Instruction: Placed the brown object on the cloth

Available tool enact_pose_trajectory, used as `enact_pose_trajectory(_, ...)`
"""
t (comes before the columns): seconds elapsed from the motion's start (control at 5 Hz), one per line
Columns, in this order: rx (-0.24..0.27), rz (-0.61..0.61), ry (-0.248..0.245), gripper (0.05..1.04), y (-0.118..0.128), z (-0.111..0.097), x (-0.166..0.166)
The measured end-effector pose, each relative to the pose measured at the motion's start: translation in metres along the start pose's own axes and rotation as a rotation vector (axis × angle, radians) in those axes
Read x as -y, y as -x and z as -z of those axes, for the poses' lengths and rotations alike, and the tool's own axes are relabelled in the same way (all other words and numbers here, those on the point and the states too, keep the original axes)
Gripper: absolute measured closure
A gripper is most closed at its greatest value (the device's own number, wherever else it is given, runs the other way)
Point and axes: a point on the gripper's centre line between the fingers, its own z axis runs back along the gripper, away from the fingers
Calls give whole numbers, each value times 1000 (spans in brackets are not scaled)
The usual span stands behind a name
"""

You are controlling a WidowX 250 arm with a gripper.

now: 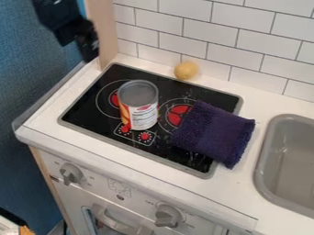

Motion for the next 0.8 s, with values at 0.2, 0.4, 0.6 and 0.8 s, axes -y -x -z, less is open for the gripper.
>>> enact_pose_trajectory(0.2,5,-145,-43,83,30,2,-13)
enact_pose_trajectory(0.4,34,-55,-78,83,65,23,-20)
enact_pose_trajectory(0.6,72,119,-127,83,95,52,-34)
enact_pose_trajectory(0.8,72,309,-152,83,114,77,-46)
